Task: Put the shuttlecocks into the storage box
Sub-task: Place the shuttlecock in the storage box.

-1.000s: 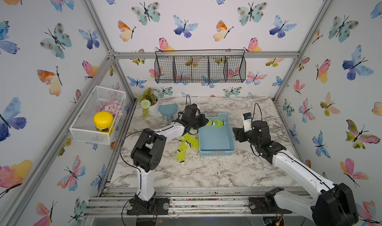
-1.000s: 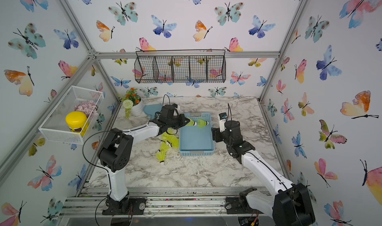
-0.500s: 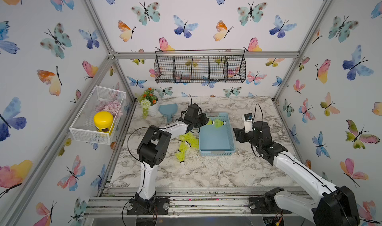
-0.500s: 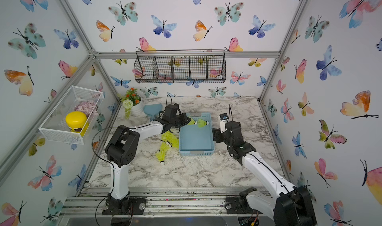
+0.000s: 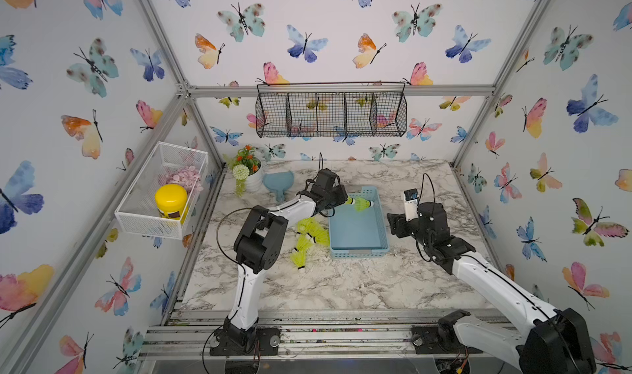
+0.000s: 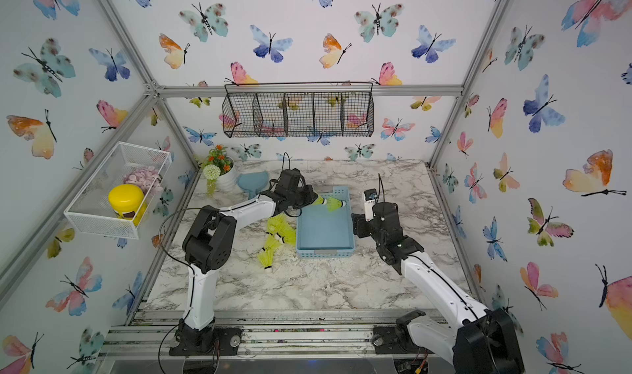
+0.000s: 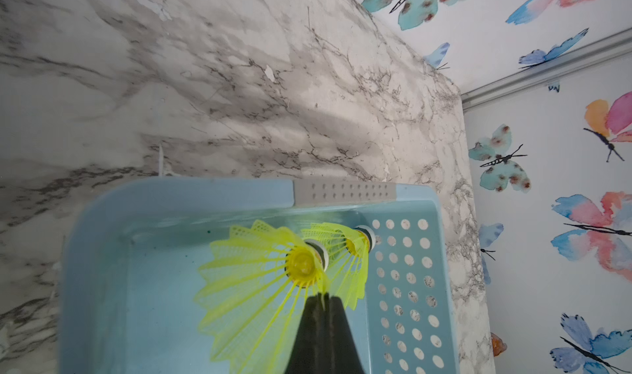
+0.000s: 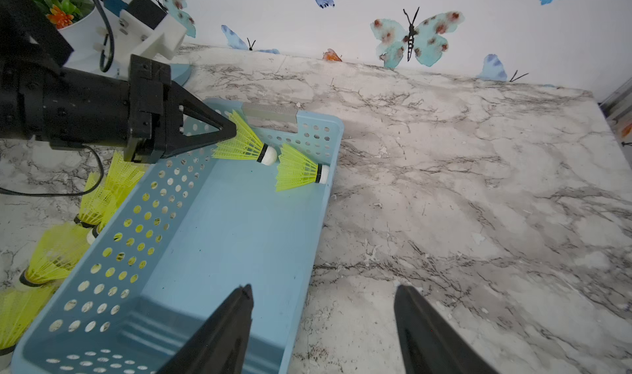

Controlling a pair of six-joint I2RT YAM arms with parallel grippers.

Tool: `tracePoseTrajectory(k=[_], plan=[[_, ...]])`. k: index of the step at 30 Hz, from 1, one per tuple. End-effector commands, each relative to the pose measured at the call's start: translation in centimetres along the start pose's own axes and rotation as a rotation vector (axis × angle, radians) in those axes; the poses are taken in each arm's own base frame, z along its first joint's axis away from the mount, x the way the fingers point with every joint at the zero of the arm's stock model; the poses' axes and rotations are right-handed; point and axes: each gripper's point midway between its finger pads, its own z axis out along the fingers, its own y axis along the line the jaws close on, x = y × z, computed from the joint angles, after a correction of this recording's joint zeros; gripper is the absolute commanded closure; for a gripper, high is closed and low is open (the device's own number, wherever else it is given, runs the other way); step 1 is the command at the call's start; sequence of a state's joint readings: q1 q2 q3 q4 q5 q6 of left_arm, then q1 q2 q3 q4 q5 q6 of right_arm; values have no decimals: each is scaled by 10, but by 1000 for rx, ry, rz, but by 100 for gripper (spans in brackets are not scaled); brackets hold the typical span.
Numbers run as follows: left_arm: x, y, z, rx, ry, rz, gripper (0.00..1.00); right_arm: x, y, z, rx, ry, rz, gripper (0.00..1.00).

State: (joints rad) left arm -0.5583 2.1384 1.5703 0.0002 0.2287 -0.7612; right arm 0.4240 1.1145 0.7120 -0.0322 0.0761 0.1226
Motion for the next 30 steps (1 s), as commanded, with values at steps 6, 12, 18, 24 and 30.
tracePoseTrajectory(k=[6, 12, 18, 24, 30], plan=[[13, 15, 12, -71, 36, 21, 100, 6, -8, -5, 31, 9, 0, 28], [11, 19, 11, -97, 26, 29, 100, 6, -8, -5, 29, 8, 0, 28], [10, 21, 10, -109, 16, 31, 94, 8, -7, -5, 28, 11, 0, 28], [7, 15, 9, -93, 12, 30, 74, 9, -7, -5, 28, 14, 0, 28], [-3, 4, 0, -93, -13, 55, 60, 8, -7, -5, 25, 11, -1, 28]])
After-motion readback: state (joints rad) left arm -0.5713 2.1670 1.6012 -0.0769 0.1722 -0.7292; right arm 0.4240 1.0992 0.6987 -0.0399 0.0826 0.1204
